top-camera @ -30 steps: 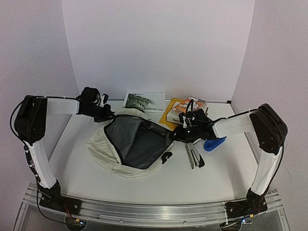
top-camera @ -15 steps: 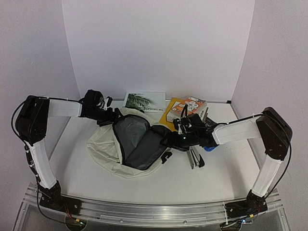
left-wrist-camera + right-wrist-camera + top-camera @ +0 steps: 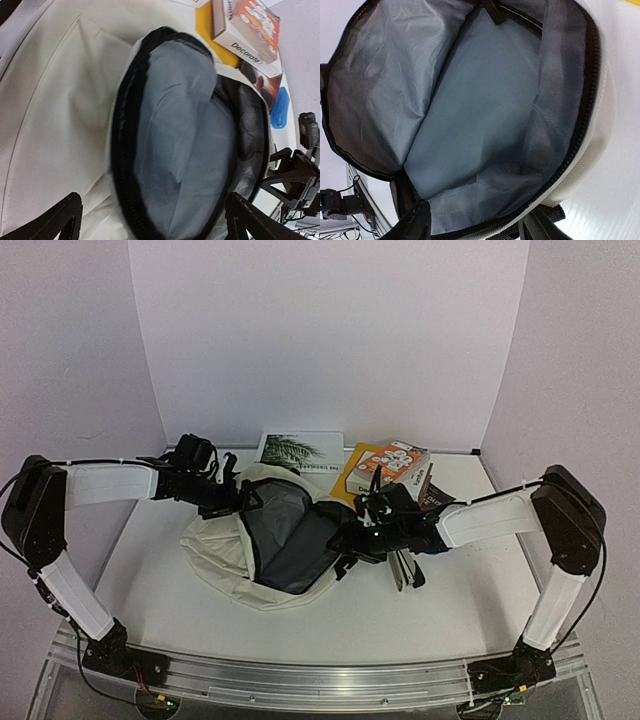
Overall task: Pack the student bag
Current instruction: Unzip the student bag at the center of the board.
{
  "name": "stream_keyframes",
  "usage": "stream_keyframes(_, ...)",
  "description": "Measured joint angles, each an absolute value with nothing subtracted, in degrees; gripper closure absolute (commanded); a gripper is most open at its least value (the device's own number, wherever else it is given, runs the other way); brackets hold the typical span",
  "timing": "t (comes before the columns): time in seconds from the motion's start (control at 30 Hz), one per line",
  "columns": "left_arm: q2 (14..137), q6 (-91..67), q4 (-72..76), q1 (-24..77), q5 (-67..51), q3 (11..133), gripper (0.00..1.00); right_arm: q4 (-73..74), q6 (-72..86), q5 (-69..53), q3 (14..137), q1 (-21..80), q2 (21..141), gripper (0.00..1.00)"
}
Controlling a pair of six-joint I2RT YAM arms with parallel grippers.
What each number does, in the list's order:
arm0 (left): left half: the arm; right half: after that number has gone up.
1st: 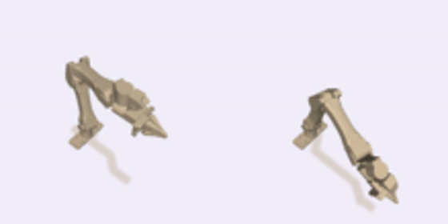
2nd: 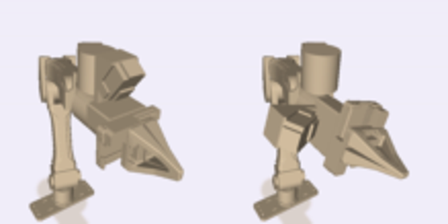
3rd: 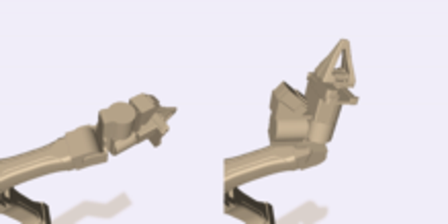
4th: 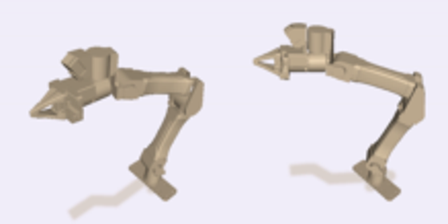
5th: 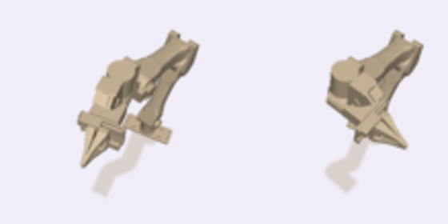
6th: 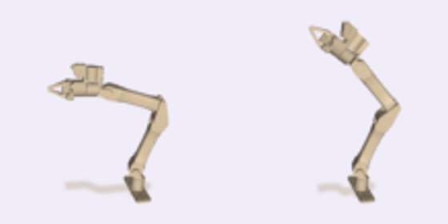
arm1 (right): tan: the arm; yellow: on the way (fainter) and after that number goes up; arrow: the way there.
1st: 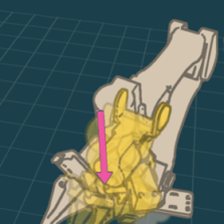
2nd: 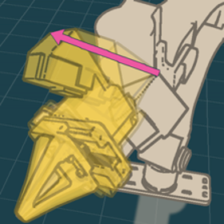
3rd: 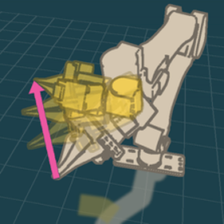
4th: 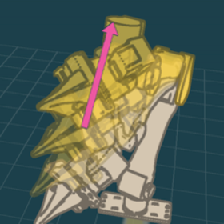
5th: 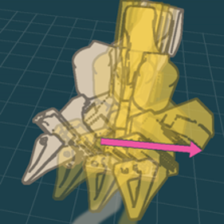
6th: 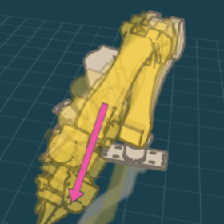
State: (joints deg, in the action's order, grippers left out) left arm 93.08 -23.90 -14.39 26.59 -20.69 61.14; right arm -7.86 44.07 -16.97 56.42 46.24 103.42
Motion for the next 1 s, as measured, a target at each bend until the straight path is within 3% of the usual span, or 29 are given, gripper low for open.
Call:
stream_keyframes(0.1, 92.1, -25.7, -16.8, 26.4, -17.9, 59.4, 0.02, -8.0, 44.4, -16.9, 56.4, 46.6, 103.4, 0.45)
stream_keyframes(0.17, 90.9, -27.4, -18.0, 26.2, -17.4, 57.9, 0.11, -8.1, 44.6, -16.8, 56.4, 46.9, 103.4, 0.46)
stream_keyframes(0.3, 88.9, -30.2, -17.9, 26.3, -18.7, 55.8, 0.42, -8.6, 45.0, -16.7, 55.8, 47.1, 103.4, 0.56)
stream_keyframes(0.43, 87.4, -31.6, -17.5, 26.3, -20.4, 54.0, 0.82, -9.0, 45.2, -16.6, 55.4, 47.4, 103.4, 0.82)
stream_keyframes(0.53, 87.3, -31.6, -17.4, 26.3, -20.9, 53.9, 0.99, -9.4, 45.0, -16.6, 55.4, 47.6, 103.4, 0.95)
stream_keyframes(0.6, 87.3, -31.8, -17.4, 26.3, -20.8, 53.9, 1.00, -9.5, 44.6, -16.5, 55.4, 47.6, 103.4, 1.00)
stream_keyframes(1.0, 85.4, -28.3, -21.1, 19.6, -17.9, 54.9, 1.00, -6.5, 39.8, -17.0, 55.3, 44.3, 103.4, 1.00)
